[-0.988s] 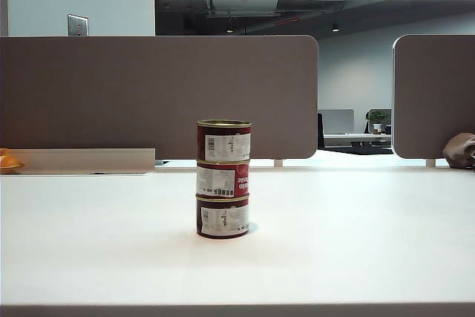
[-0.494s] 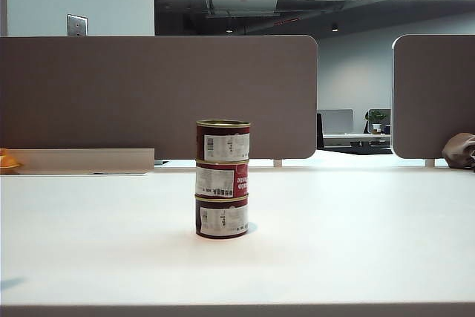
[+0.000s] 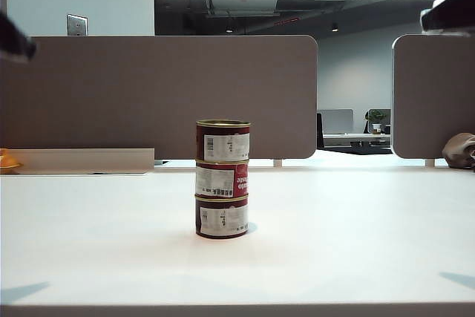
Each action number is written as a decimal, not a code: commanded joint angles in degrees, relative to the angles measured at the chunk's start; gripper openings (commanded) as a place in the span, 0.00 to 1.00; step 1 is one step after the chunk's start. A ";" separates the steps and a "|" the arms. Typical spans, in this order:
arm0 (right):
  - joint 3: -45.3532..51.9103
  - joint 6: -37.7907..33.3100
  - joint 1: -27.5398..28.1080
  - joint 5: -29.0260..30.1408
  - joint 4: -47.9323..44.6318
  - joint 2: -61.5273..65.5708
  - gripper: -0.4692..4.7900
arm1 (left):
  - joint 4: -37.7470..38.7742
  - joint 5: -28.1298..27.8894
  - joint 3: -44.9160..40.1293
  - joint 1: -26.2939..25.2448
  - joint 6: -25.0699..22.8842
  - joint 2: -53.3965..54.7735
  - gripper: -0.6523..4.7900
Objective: Pick up the cans one by one and stack them together.
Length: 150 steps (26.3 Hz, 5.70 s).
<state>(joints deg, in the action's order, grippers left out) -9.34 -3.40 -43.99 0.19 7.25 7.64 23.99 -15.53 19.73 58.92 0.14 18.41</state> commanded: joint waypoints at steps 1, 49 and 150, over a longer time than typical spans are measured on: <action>0.92 -0.02 -0.04 0.07 -1.46 -0.04 0.09 | -4.07 0.35 -2.32 -0.07 -0.79 0.04 0.11; 2.32 -0.02 13.66 -0.13 1.99 -2.01 0.09 | -12.11 13.20 -9.20 -18.67 2.19 -0.63 0.11; 9.29 -0.02 40.19 -0.20 2.58 -7.52 0.09 | -12.96 13.22 -19.10 -58.14 2.01 -18.10 0.11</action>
<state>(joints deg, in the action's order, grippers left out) -0.45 -3.40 -3.79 0.03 10.41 0.10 11.27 -2.33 0.84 0.82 2.35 0.27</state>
